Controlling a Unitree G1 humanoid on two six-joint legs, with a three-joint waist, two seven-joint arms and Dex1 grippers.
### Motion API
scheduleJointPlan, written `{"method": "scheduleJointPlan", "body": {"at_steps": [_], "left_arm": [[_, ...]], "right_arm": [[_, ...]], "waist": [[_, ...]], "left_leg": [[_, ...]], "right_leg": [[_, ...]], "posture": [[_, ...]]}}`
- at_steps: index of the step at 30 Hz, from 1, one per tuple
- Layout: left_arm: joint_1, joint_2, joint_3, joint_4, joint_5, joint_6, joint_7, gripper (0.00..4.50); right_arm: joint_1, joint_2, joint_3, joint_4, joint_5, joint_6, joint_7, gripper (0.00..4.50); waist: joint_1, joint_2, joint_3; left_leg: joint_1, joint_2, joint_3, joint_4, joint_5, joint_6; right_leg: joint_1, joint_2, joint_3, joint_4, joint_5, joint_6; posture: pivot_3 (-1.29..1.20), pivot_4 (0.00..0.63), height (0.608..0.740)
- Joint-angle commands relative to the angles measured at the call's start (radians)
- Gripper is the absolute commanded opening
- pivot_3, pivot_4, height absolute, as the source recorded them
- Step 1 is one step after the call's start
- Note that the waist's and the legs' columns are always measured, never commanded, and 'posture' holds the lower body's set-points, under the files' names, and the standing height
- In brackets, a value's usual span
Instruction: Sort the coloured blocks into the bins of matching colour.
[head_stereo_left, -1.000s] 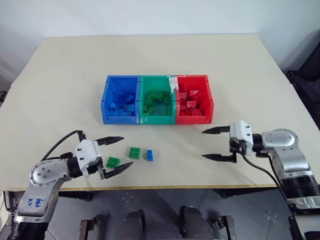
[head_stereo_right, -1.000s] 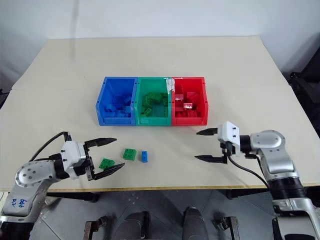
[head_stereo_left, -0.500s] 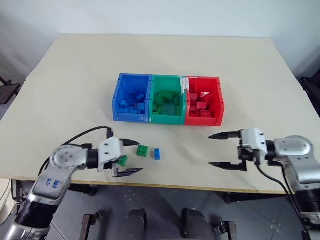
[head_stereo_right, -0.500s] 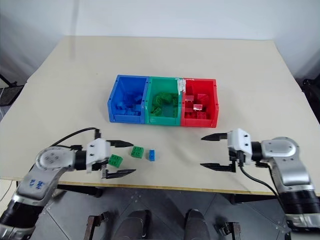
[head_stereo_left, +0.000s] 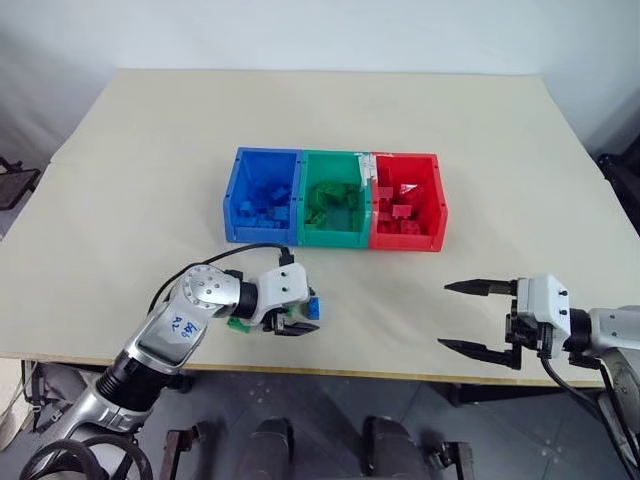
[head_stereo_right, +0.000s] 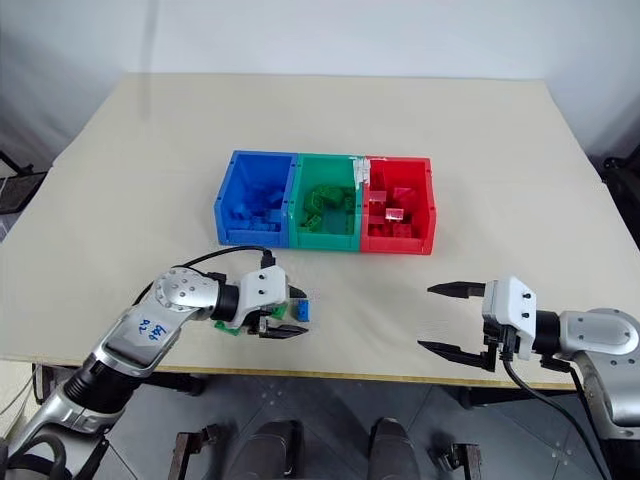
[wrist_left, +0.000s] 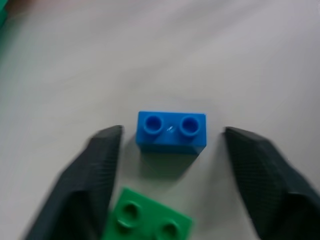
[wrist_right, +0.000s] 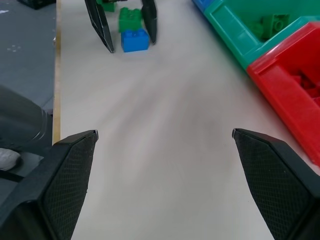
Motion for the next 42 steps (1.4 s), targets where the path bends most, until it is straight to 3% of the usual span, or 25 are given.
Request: {"method": "scheduleJointPlan", "body": {"at_steps": [1,3,9,19,24,28,34,39,42], "left_arm": [[-0.018,-0.003,-0.004,0.007,0.015,0.020,0.005,1.98],[-0.014,0.004,0.001,0.000,0.009,0.021,-0.005,1.45],[-0.016,-0.035,0.098,0.006,-0.077,-0.030,0.004,1.45],[0.008,-0.057,0.400,0.088,-0.292,-0.201,-0.041,1.45],[-0.041,-0.039,0.560,0.227,-0.281,-0.226,0.114,1.45],[-0.144,-0.068,0.554,0.338,-0.261,-0.212,0.191,1.45],[-0.269,-0.126,0.508,0.517,-0.259,-0.251,0.163,1.45],[-0.347,-0.114,0.477,0.688,-0.183,-0.306,0.208,3.15],[-0.326,-0.088,0.510,0.653,-0.201,-0.302,0.211,4.10]], "right_arm": [[0.022,-0.010,-0.037,-0.051,0.025,0.010,-0.022,4.50],[0.031,-0.008,-0.037,-0.066,0.027,0.016,-0.032,4.50],[0.047,0.006,-0.043,-0.078,0.032,0.014,-0.067,4.50],[0.084,0.057,-0.068,-0.141,0.085,0.051,-0.171,4.50],[0.071,0.128,-0.111,-0.202,0.133,0.072,-0.293,4.50],[0.070,0.196,-0.109,-0.263,0.138,0.077,-0.390,4.50],[0.053,0.209,-0.073,-0.272,0.116,0.082,-0.432,4.50],[-0.006,0.189,-0.051,-0.231,0.105,0.081,-0.413,4.50],[-0.018,0.177,-0.036,-0.214,0.106,0.077,-0.386,4.50]], "waist": [[0.001,0.000,0.000],[0.000,0.000,0.000],[0.000,0.000,0.000],[-0.002,0.000,0.000],[-0.001,0.000,0.000],[0.007,-0.002,0.001],[0.000,-0.003,0.000],[-0.017,-0.003,0.000],[-0.026,-0.003,0.000]], "left_leg": [[0.000,0.000,0.000,0.001,0.000,0.000],[0.000,0.000,0.000,0.001,0.000,0.000],[0.000,0.000,0.000,0.002,0.000,0.000],[0.000,0.000,0.000,0.002,0.000,0.000],[0.000,0.000,0.000,0.002,0.000,0.000],[-0.001,0.000,-0.001,0.003,0.000,0.000],[-0.001,-0.002,-0.002,0.003,-0.001,0.001],[-0.001,-0.001,-0.001,0.002,-0.001,0.001],[-0.001,-0.001,-0.001,0.002,-0.001,0.001]], "right_leg": [[0.000,0.000,0.000,0.000,0.000,0.000],[0.000,0.000,0.000,0.000,0.000,0.000],[0.000,0.000,0.000,0.001,0.000,0.000],[0.000,0.000,0.000,0.001,0.000,0.000],[0.000,0.000,0.000,0.001,0.000,0.000],[0.000,0.000,0.000,0.002,0.001,0.001],[0.002,-0.001,0.000,0.003,0.002,0.003],[0.000,-0.001,0.000,0.003,0.002,0.003],[0.000,-0.001,0.000,0.003,0.002,0.003]], "posture": [[0.00,0.150,0.740],[0.00,0.150,0.740],[0.00,0.150,0.740],[0.00,0.150,0.740],[0.00,0.150,0.740],[0.00,0.150,0.740],[0.00,0.150,0.740],[0.00,0.150,0.740],[0.00,0.150,0.740]]}}
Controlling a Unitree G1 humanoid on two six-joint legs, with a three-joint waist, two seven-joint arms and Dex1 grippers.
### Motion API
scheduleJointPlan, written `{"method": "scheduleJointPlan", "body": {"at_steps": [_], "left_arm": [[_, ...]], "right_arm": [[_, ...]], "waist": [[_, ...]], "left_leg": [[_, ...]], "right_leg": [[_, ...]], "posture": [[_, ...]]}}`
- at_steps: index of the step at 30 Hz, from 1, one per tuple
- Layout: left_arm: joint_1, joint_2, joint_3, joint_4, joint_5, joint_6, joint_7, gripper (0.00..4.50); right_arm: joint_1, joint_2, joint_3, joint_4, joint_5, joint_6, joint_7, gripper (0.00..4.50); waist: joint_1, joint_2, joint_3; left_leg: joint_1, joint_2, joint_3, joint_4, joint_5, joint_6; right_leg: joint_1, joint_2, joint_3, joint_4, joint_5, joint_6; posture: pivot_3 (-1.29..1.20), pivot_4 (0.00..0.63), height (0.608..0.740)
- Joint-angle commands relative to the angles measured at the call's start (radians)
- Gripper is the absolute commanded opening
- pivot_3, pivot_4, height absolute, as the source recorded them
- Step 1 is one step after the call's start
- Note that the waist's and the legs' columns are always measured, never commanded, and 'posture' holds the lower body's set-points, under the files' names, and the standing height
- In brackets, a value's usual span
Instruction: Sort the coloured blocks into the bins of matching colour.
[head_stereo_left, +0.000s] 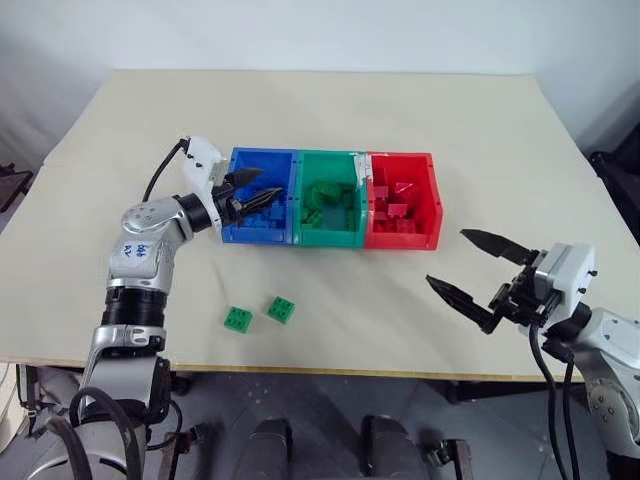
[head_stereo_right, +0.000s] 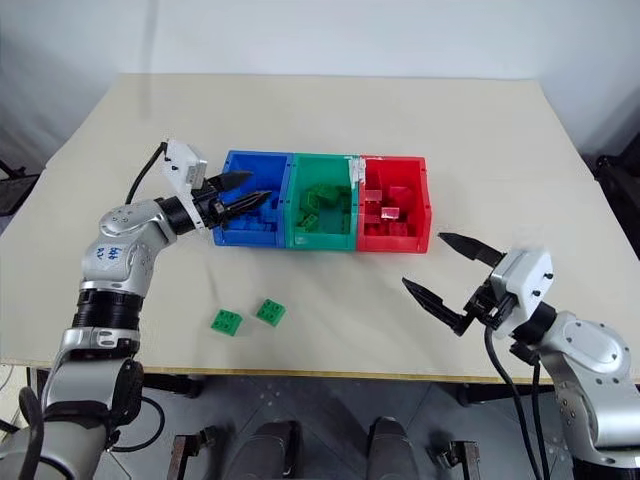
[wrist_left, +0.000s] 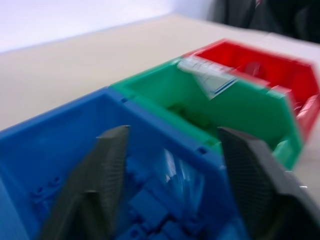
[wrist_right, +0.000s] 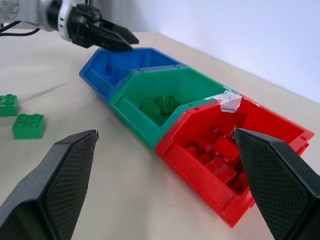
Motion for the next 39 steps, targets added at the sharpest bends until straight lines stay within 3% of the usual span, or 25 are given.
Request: {"method": "scheduleJointPlan", "body": {"at_steps": [1,3,6,12,19,24,28,32,39], "left_arm": [[0.024,0.047,0.049,-0.071,-0.029,-0.016,-0.018,4.42],[0.074,0.064,0.060,-0.135,-0.060,-0.031,-0.070,4.47],[0.277,0.177,0.143,-0.291,-0.132,-0.059,-0.222,4.47],[0.557,0.369,0.276,-0.318,-0.176,-0.097,-0.380,4.47],[0.721,0.429,0.258,-0.363,-0.171,-0.198,-0.533,4.47],[0.657,0.403,0.116,-0.555,-0.205,-0.106,-0.558,4.47],[0.527,0.367,-0.072,-0.611,-0.117,-0.086,-0.554,4.47],[0.381,0.330,-0.291,-0.527,0.125,-0.221,-0.552,4.47],[0.268,0.249,-0.392,-0.377,0.201,-0.285,-0.556,4.47]], "right_arm": [[-0.011,-0.019,0.007,0.005,0.004,-0.006,0.037,4.50],[-0.013,-0.023,0.013,0.012,0.009,-0.008,0.057,4.50],[-0.049,-0.051,0.049,0.057,-0.001,-0.019,0.134,4.50],[-0.092,-0.115,0.110,0.134,-0.005,-0.017,0.280,4.50],[-0.141,-0.101,0.171,0.211,-0.044,-0.058,0.335,4.50],[-0.109,-0.124,0.144,0.197,-0.035,-0.051,0.358,4.50],[-0.050,-0.161,0.131,0.146,-0.029,-0.026,0.378,4.50],[0.019,-0.170,0.123,0.074,-0.031,-0.011,0.354,4.50],[0.110,-0.155,0.101,-0.027,-0.034,0.014,0.267,4.50]], "waist": [[-0.004,0.000,0.000],[-0.004,0.000,0.000],[-0.019,0.000,0.000],[-0.023,0.000,0.000],[0.002,0.000,0.000],[0.014,0.000,0.000],[0.017,0.000,0.000],[0.016,0.000,0.000],[0.011,0.000,0.000]], "left_leg": [[-0.001,0.000,0.000,0.000,0.000,0.000],[-0.001,0.000,0.000,0.000,0.000,0.000],[0.000,0.001,0.001,-0.001,0.000,0.000],[0.000,0.002,0.001,-0.001,-0.001,0.001],[0.000,0.001,0.001,0.001,-0.003,0.002],[0.000,0.002,0.001,0.002,-0.003,0.001],[0.000,0.001,0.002,0.002,-0.003,0.001],[0.000,0.001,0.002,0.002,-0.003,0.001],[0.000,0.001,0.003,0.002,-0.003,0.001]], "right_leg": [[-0.001,0.000,0.000,0.000,0.000,0.000],[-0.001,0.000,0.000,0.000,0.000,0.000],[-0.001,0.000,0.001,0.000,0.000,0.000],[-0.001,0.001,0.000,-0.001,-0.001,-0.002],[0.000,0.000,0.000,-0.002,-0.001,-0.001],[0.000,0.000,0.000,-0.002,-0.001,-0.002],[0.000,0.000,0.000,0.000,-0.001,-0.001],[0.000,0.001,0.000,-0.001,-0.001,-0.001],[-0.001,0.001,0.001,0.000,-0.001,-0.001]], "posture": [[0.00,0.150,0.740],[0.00,0.150,0.740],[0.00,0.150,0.740],[0.00,0.150,0.740],[0.00,0.150,0.740],[0.00,0.150,0.740],[0.00,0.150,0.740],[0.00,0.150,0.740],[0.00,0.150,0.740]]}}
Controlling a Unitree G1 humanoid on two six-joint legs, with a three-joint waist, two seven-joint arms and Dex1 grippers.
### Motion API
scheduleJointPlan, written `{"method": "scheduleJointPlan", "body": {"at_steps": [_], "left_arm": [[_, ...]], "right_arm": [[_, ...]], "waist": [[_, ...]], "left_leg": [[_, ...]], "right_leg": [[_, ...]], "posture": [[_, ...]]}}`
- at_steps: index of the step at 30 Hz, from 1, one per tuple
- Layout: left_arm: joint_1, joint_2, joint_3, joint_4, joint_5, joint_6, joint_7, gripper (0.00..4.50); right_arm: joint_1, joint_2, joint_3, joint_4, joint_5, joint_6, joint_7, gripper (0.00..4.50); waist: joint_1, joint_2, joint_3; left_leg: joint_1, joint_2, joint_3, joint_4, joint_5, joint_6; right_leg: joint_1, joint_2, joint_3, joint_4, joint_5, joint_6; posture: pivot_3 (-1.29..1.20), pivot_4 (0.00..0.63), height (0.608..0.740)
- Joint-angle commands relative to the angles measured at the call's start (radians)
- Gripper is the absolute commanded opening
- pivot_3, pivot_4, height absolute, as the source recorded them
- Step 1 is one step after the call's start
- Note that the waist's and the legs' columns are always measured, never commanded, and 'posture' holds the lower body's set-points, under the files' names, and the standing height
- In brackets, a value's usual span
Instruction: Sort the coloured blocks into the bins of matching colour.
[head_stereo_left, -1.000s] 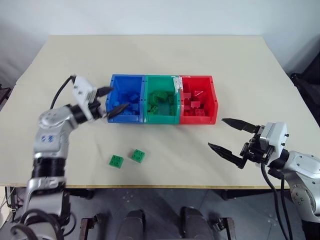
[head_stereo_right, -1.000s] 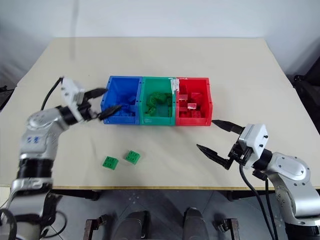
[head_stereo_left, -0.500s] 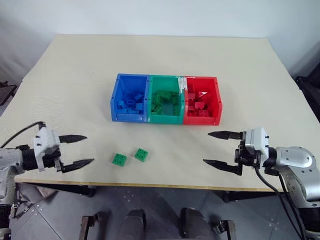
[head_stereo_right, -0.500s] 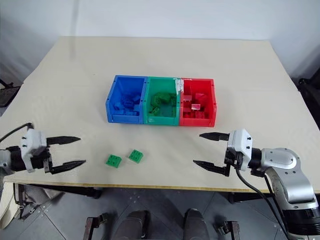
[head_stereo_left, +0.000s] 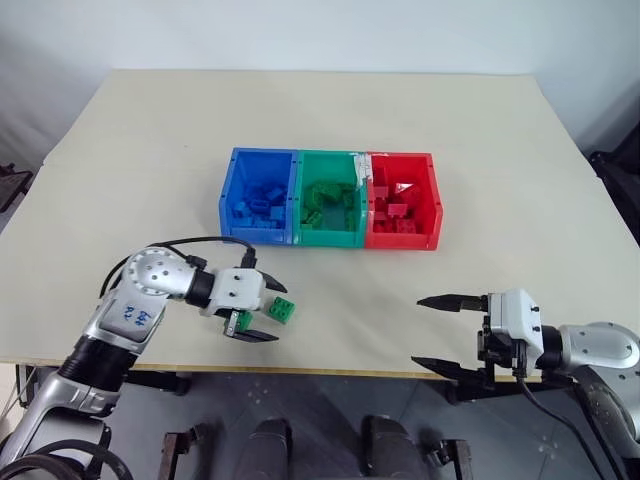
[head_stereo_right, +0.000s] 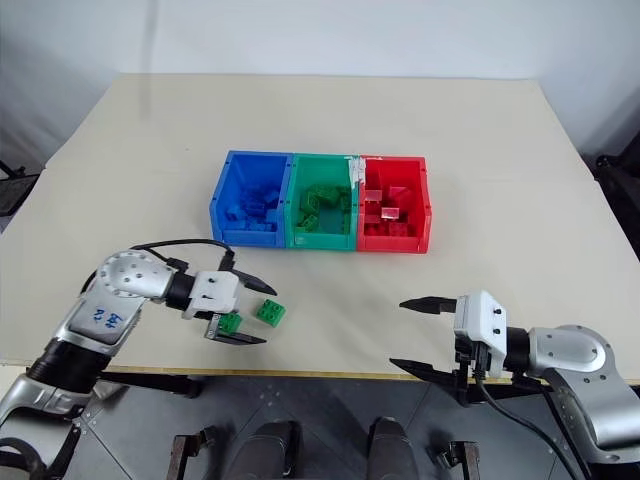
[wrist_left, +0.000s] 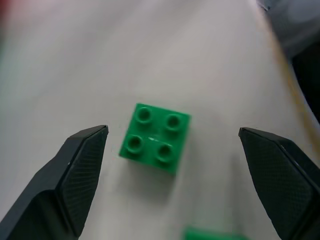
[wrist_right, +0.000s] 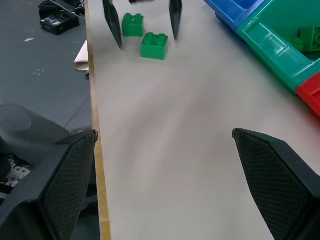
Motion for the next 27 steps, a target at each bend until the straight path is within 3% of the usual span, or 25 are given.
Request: {"method": "scheduleJointPlan", "body": {"at_steps": [1,5,12,18,23,27], "left_arm": [[-0.029,-0.017,-0.013,0.044,0.027,-0.020,0.004,4.47],[-0.059,-0.055,-0.021,0.083,0.013,0.003,-0.011,3.60],[-0.075,-0.076,0.003,0.121,0.002,-0.009,-0.012,1.51],[-0.184,-0.206,0.107,0.144,-0.106,0.124,0.100,1.50],[-0.470,-0.378,0.156,0.457,-0.034,0.027,0.345,1.50],[-0.557,-0.426,0.166,0.614,-0.018,-0.008,0.394,1.50]], "right_arm": [[0.027,0.007,-0.032,-0.061,0.014,0.014,-0.038,4.50],[0.053,0.006,-0.042,-0.087,0.020,0.024,-0.062,4.50],[0.082,0.019,-0.056,-0.100,0.019,0.011,-0.083,4.50],[0.081,0.097,-0.105,-0.121,0.073,0.036,-0.187,4.50],[0.044,0.268,-0.185,-0.123,0.042,-0.043,-0.400,4.50],[0.062,0.282,-0.176,-0.137,0.019,-0.051,-0.416,4.50]], "waist": [[-0.001,0.000,0.000],[0.005,0.000,0.000],[0.009,0.000,0.000],[0.016,-0.001,0.001],[0.016,-0.004,0.000],[0.004,-0.003,0.000]], "left_leg": [[0.000,0.000,0.000,0.000,0.000,0.000],[0.000,0.000,0.000,0.001,0.000,0.000],[0.000,0.000,0.000,0.002,0.000,0.000],[-0.001,0.000,-0.001,0.004,0.000,0.000],[-0.001,-0.001,-0.002,0.005,0.000,0.000],[0.000,-0.002,-0.001,0.001,0.000,0.000]], "right_leg": [[0.000,0.000,0.000,0.000,0.000,0.000],[0.001,0.000,0.000,0.000,0.000,0.000],[0.001,0.000,0.000,0.000,0.000,0.000],[0.001,0.000,0.000,0.000,0.000,0.001],[0.001,0.000,-0.001,0.000,0.001,0.001],[0.002,-0.001,0.000,0.000,0.001,0.002]], "posture": [[0.00,0.150,0.740],[0.00,0.150,0.740],[0.00,0.150,0.740],[0.00,0.150,0.740],[0.00,0.150,0.740],[0.00,0.150,0.740]]}}
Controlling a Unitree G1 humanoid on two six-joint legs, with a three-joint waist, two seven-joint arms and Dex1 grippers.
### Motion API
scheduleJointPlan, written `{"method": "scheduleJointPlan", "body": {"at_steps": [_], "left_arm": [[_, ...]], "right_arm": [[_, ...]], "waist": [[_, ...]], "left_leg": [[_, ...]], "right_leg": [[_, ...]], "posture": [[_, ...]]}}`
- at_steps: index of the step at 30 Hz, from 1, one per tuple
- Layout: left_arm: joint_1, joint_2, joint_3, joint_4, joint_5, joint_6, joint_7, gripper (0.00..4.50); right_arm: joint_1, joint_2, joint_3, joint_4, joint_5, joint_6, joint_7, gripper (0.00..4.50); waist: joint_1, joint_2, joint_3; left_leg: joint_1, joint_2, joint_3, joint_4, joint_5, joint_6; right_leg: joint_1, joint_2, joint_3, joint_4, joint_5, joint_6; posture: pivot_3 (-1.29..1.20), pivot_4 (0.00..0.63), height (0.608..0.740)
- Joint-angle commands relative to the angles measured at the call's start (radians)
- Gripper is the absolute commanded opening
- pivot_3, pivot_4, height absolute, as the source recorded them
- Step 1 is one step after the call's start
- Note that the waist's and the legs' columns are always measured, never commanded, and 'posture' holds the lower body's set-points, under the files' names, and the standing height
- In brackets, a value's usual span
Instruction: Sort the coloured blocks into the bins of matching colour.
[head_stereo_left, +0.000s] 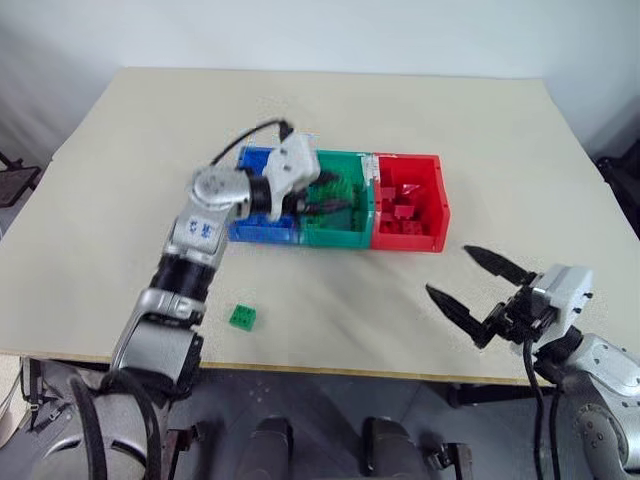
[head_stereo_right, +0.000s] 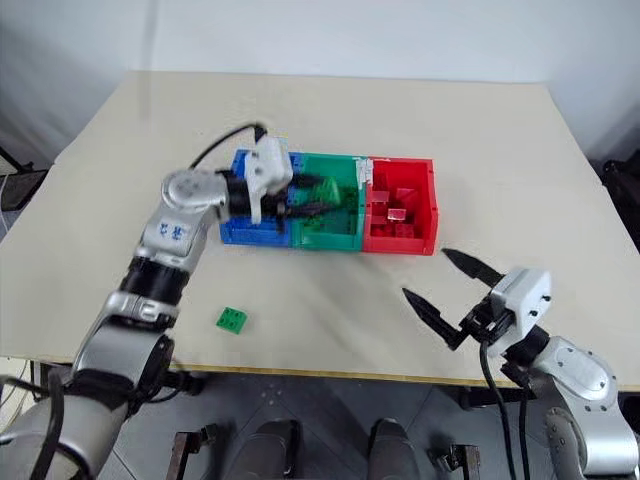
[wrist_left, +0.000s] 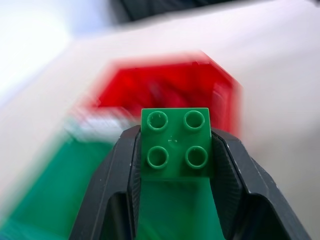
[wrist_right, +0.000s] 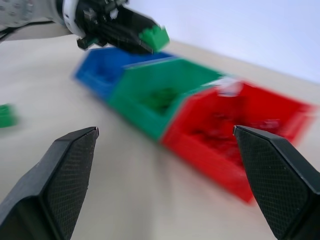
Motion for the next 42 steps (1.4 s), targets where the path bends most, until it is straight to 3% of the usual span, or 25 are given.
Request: {"method": "scheduleJointPlan", "body": {"at_steps": [1,5,10,11,16,20,24,29,32,37,42], "left_arm": [[-0.045,-0.027,0.022,0.137,0.015,-0.020,0.049,1.50],[-0.050,-0.022,0.024,0.199,0.027,-0.060,0.050,2.75],[0.025,0.039,0.060,0.135,0.008,-0.108,0.040,4.38],[0.036,0.046,0.066,0.122,0.005,-0.108,0.042,4.45],[0.300,0.201,0.210,-0.205,-0.150,-0.063,-0.064,4.45],[0.635,0.362,0.385,-0.426,-0.249,0.055,-0.078,4.45],[0.933,0.406,0.563,-0.647,-0.326,0.118,-0.044,4.45],[1.214,0.418,0.726,-0.786,-0.350,0.169,-0.032,4.45],[1.286,0.413,0.732,-0.877,-0.363,0.205,-0.012,4.45],[1.289,0.411,0.628,-1.036,-0.370,0.334,0.067,4.45],[1.253,0.460,0.509,-1.196,-0.443,0.711,0.216,4.45]], "right_arm": [[0.020,0.003,-0.008,-0.044,-0.022,-0.031,-0.016,4.50],[0.017,-0.010,0.003,-0.054,-0.027,-0.028,-0.016,4.50],[-0.021,-0.029,0.023,-0.039,-0.013,-0.013,0.010,4.50],[-0.025,-0.031,0.024,-0.035,-0.010,-0.012,0.015,4.50],[-0.131,-0.091,0.099,0.035,0.013,0.018,0.132,4.50],[-0.253,-0.155,0.201,0.158,-0.008,-0.003,0.310,4.50],[-0.347,-0.211,0.265,0.261,-0.015,-0.031,0.481,4.50],[-0.447,-0.200,0.316,0.355,-0.029,-0.047,0.572,4.50],[-0.486,-0.184,0.338,0.407,-0.042,-0.063,0.601,4.50],[-0.497,-0.185,0.337,0.433,-0.044,-0.069,0.624,4.50],[-0.473,-0.200,0.316,0.436,-0.047,-0.067,0.628,4.50]], "waist": [[-0.008,0.000,0.000],[-0.018,0.000,0.000],[-0.022,0.000,0.000],[-0.022,0.000,0.000],[-0.037,0.000,0.000],[-0.057,0.001,0.000],[-0.038,0.000,0.000],[-0.014,0.000,0.000],[-0.011,0.000,0.000],[-0.004,0.000,0.000],[-0.017,0.000,0.000]], "left_leg": [[0.000,0.000,0.000,-0.001,0.000,0.000],[-0.001,0.000,0.000,-0.002,0.000,0.000],[-0.001,0.000,0.000,-0.001,0.000,0.000],[-0.001,0.001,0.000,-0.001,0.000,0.000],[0.000,0.002,0.001,-0.001,0.000,0.000],[0.001,0.002,0.001,-0.002,0.000,0.000],[0.001,0.003,0.001,-0.002,-0.001,0.001],[0.001,0.002,0.000,0.001,-0.003,0.003],[0.001,0.002,0.001,0.001,-0.005,0.005],[0.001,0.002,0.001,0.001,-0.005,0.005],[0.001,0.003,0.001,0.000,-0.005,0.004]], "right_leg": [[-0.001,0.000,0.000,0.000,0.000,0.000],[-0.002,0.000,0.000,0.000,0.000,0.000],[-0.002,0.000,0.000,0.001,0.000,0.000],[-0.002,0.000,0.000,0.001,0.000,0.000],[-0.002,0.001,0.001,0.000,0.000,0.000],[-0.002,0.001,0.002,0.000,0.000,-0.001],[-0.002,0.000,0.002,0.000,-0.001,-0.001],[0.000,0.000,0.001,-0.002,-0.001,-0.002],[0.000,0.000,0.001,-0.002,-0.001,-0.002],[0.000,0.000,0.001,-0.002,-0.001,-0.002],[-0.001,0.001,0.001,0.000,-0.001,-0.002]], "posture": [[0.00,0.150,0.740],[0.00,0.150,0.740],[0.00,0.150,0.740],[0.00,0.150,0.740],[0.00,0.150,0.740],[0.00,0.150,0.740],[0.00,0.150,0.740],[0.00,0.150,0.740],[0.00,0.150,0.740],[0.00,0.150,0.740],[0.00,0.150,0.740]]}}
